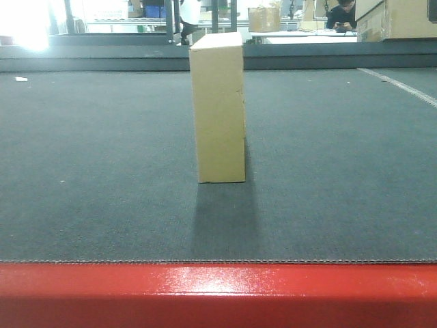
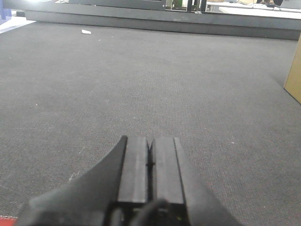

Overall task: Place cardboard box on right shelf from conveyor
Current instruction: 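Lower the open right gripper toward the tan cardboard box on the conveyor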

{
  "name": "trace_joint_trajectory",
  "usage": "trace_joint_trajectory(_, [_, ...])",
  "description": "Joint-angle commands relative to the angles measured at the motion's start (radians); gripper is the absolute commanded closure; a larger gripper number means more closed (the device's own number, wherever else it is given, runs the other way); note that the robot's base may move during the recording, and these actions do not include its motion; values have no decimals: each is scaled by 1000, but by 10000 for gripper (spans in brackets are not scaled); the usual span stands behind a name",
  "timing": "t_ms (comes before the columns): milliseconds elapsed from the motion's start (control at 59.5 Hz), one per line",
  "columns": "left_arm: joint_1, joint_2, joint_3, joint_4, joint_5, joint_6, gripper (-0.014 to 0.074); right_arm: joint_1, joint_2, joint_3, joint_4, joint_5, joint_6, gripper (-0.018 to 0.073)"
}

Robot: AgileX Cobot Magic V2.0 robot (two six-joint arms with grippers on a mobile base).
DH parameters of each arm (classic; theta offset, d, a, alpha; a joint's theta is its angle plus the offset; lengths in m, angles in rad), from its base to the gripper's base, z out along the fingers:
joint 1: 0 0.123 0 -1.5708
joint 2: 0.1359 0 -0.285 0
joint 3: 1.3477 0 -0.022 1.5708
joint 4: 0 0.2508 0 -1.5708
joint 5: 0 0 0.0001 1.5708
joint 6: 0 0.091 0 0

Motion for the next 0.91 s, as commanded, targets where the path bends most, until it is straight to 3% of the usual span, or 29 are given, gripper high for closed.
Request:
trace_joint_trajectory(0, [-1,-14,8,-6,-87,0,713,-2,-20,-4,3,-85,-3,491])
trace_joint_trajectory(891, [-1,-14,8,-6,-87,0,713,-2,-20,-4,3,-121,-3,491])
